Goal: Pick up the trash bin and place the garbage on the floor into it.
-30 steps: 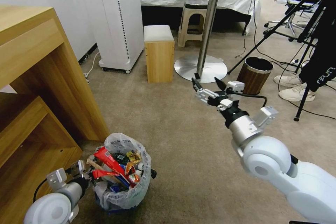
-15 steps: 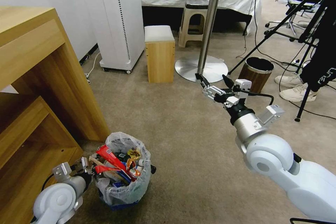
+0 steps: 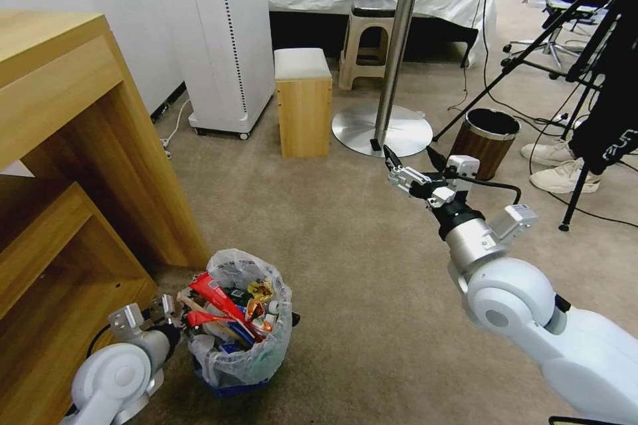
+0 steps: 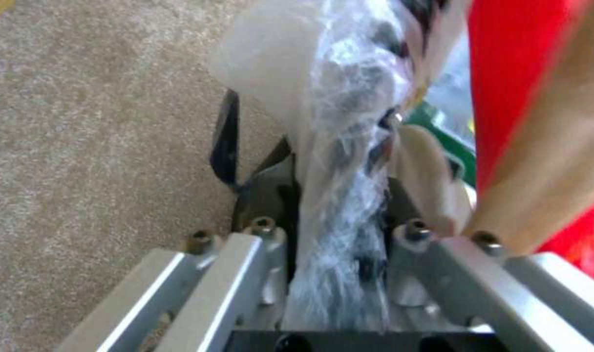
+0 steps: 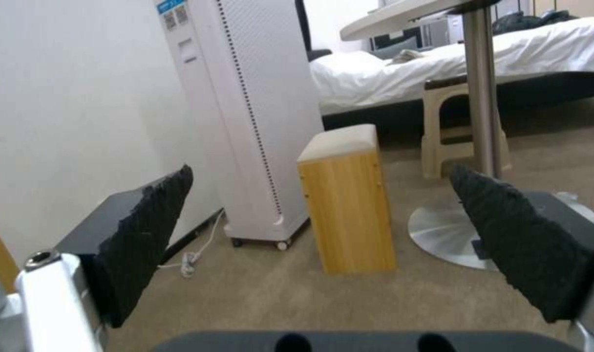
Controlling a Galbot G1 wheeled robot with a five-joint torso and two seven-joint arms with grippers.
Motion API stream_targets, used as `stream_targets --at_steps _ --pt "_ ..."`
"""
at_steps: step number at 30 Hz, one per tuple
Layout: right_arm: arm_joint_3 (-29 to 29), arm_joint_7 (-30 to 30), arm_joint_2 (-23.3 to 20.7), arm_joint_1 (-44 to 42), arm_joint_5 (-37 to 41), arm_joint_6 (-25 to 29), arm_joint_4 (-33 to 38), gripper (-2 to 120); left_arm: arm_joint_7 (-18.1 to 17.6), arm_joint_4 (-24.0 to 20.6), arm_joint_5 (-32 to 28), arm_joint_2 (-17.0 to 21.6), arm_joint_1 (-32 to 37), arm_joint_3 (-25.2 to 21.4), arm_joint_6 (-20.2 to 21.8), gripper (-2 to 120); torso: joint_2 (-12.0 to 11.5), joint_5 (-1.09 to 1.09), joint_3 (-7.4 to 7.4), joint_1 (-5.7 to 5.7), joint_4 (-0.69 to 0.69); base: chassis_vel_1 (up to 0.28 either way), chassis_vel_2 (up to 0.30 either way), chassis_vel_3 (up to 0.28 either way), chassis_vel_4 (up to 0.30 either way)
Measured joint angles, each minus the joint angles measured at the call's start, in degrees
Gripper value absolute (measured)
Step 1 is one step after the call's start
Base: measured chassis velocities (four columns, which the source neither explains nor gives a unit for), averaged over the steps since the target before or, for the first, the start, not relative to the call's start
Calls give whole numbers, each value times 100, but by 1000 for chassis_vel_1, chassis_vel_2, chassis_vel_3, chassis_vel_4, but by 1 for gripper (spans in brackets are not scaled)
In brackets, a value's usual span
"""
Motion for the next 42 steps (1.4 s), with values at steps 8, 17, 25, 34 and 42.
stream_targets --at_steps 8,17,25,34,42 --pt "-45 -23 42 -8 -39 17 -10 100 43 -138 87 11 21 -106 -46 57 0 6 0 0 1 0 0 0 0" --pt "-50 -34 53 -41 -84 33 -12 100 71 -345 186 48 132 -338 -86 91 0 8 -1 0 2 0 0 0 0" --pt "-30 12 111 -76 -313 -91 -112 100 166 -546 488 174 300 -598 -168 100 0 8 -2 0 2 0 0 0 0" --pt "196 237 386 -119 -566 -48 -331 100 433 -780 1161 108 318 -848 -321 100 0 8 -2 0 3 0 0 0 0" --pt "1834 174 845 -617 -1013 -107 -418 100 692 -1424 1692 -153 456 -1402 -495 100 1 10 -2 0 2 0 0 0 0"
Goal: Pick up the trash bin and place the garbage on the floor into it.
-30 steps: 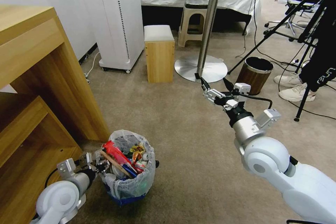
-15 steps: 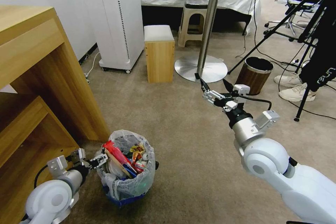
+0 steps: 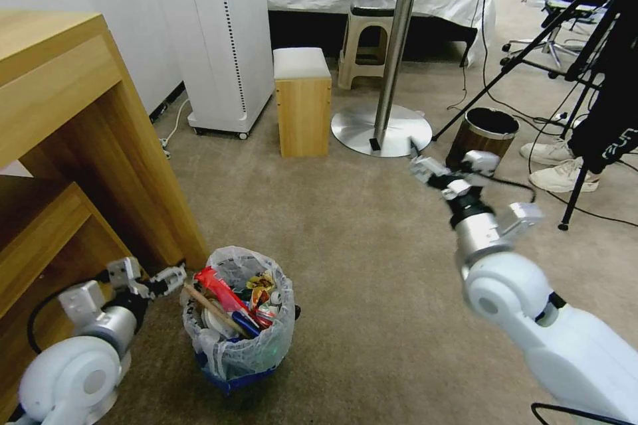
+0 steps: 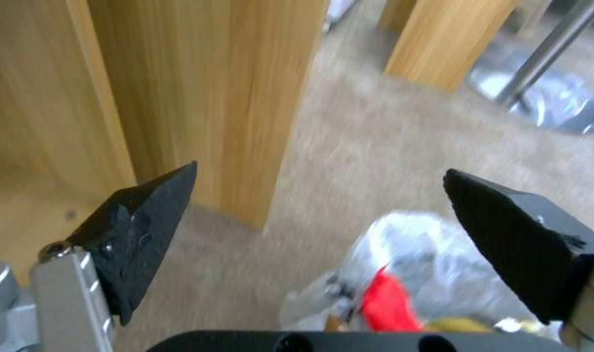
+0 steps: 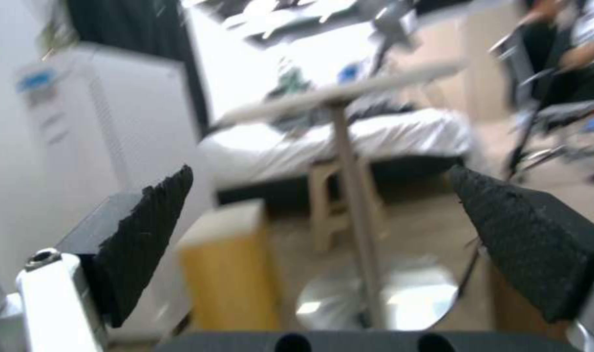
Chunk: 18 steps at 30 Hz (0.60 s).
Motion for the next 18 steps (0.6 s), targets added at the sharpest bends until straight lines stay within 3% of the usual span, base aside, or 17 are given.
stream_targets --at_steps 3,7,10,14,18 --pt "953 -193 121 -424 -115 -14 186 100 124 -327 338 -197 237 -129 -83 100 0 -1 -1 0 0 0 0 0 0" --pt "1518 -400 202 -771 -313 63 290 100 209 -513 576 -363 395 -175 -129 100 0 -1 -1 0 0 0 0 0 0" --pt "2299 -595 358 -1422 -455 55 576 100 335 -804 914 -600 701 -189 -184 100 0 0 -1 0 0 0 0 0 0" --pt "2742 -742 662 -2159 -1061 -6 799 100 492 -1063 1242 -817 1116 -191 -279 100 1 -1 -1 -1 -1 0 0 0 0" --pt "2593 -845 974 -2630 -1640 163 700 100 652 -1231 1644 -1004 1459 -155 -432 100 1 -3 -1 -1 -1 0 0 0 0"
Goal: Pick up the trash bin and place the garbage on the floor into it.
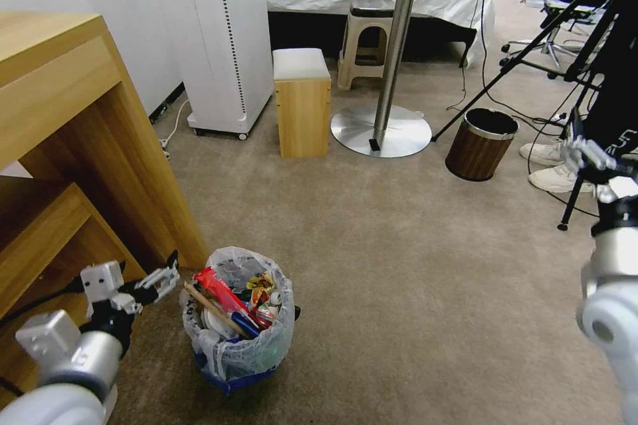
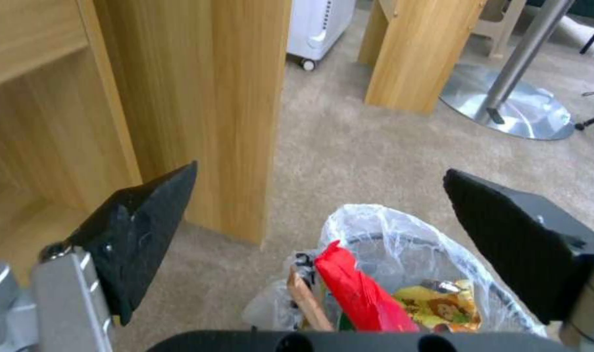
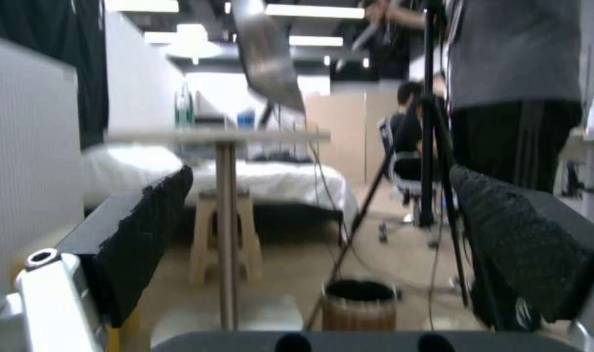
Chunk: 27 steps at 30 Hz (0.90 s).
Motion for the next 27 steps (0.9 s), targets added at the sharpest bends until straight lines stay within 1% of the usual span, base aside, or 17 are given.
stream_targets --at_steps 1,2,5,6,9,10,12,15,16,22,27 --pt "0 0 0 0 0 0 0 100 0 0 0 0 0 0 0 100 0 0 0 0 0 0 0 0 0" --pt "-152 10 120 -81 -81 7 -71 100 42 -34 142 -52 76 20 -38 100 0 2 0 0 0 0 0 0 0" --pt "-784 149 490 -72 -279 -113 -479 100 133 -67 412 -193 218 117 -76 100 0 0 0 0 1 0 0 0 0" --pt "-784 149 490 -72 -279 -113 -479 100 133 -67 412 -193 218 117 -76 100 0 0 0 0 1 0 0 0 0" --pt "-1262 172 737 102 -357 -171 -846 100 298 2 630 -307 263 203 -102 100 0 0 1 0 1 0 0 0 0" --pt "-1262 172 737 102 -357 -171 -846 100 298 2 630 -307 263 203 -102 100 0 0 1 0 1 0 0 0 0" --pt "-1464 180 907 194 -371 -190 -894 100 357 19 690 -314 297 225 -102 100 0 1 1 0 2 0 0 0 0" --pt "-1524 190 989 203 -359 -264 -816 100 371 36 713 -309 312 236 -100 100 -1 1 1 0 1 0 0 0 0" --pt "-1560 202 1024 200 -358 -352 -685 100 381 85 743 -286 337 253 -97 100 0 -1 1 0 1 0 0 0 0" --pt "-1537 228 977 180 -448 -481 -548 100 387 147 770 -257 347 257 -98 100 -1 0 1 0 1 0 0 0 0" --pt "-1511 269 969 154 -521 -581 -515 100 374 163 769 -205 312 227 8 100 -1 0 1 0 0 0 0 0 0"
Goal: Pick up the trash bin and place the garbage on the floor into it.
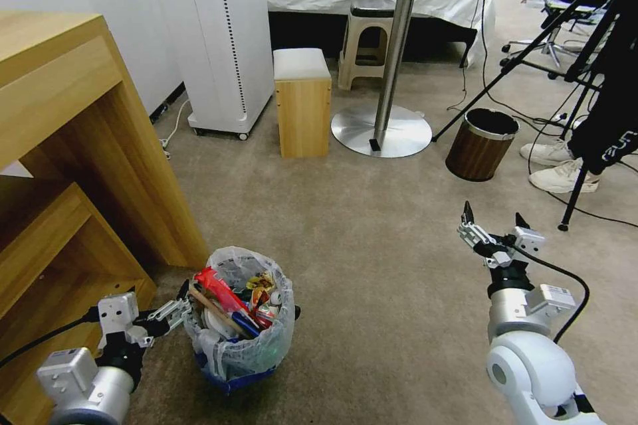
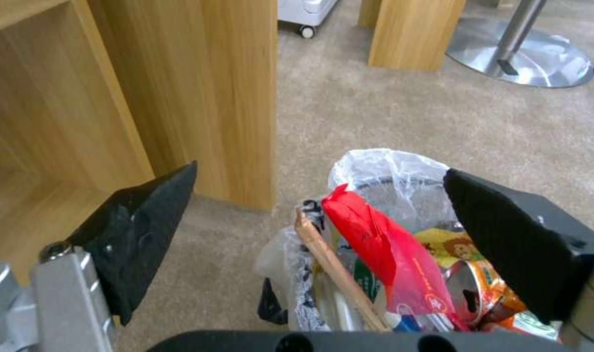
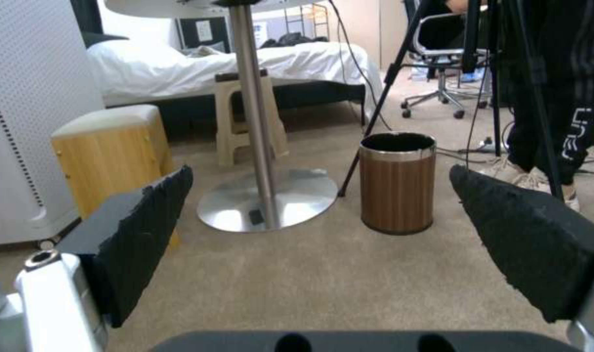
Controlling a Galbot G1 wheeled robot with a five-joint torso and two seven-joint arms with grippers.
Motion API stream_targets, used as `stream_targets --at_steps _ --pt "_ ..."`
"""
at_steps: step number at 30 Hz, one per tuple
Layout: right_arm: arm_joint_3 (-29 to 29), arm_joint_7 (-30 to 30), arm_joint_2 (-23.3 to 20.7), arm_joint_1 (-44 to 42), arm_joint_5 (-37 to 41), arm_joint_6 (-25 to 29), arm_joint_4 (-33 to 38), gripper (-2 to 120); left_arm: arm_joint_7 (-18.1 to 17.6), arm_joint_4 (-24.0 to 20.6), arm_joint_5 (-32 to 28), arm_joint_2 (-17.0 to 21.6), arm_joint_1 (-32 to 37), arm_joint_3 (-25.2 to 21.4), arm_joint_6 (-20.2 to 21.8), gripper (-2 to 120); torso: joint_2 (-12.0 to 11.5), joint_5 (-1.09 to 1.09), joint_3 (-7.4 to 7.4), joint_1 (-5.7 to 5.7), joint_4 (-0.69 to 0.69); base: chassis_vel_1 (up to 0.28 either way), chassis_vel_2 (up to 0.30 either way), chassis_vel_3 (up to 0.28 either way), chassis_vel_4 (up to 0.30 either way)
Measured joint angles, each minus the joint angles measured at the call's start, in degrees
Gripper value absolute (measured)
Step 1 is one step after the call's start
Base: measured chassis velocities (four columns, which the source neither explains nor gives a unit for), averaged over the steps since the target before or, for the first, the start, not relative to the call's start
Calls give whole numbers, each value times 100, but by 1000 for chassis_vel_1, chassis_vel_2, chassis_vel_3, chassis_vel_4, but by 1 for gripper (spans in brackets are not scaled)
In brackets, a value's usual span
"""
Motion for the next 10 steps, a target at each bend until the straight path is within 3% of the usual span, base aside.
stream_targets --at_steps 10 --pt "8 3 -3 -1 -4 -11 3 100 -16 4 -11 6 -7 -4 17 100 0 1 0 0 0 0 0 0 0"
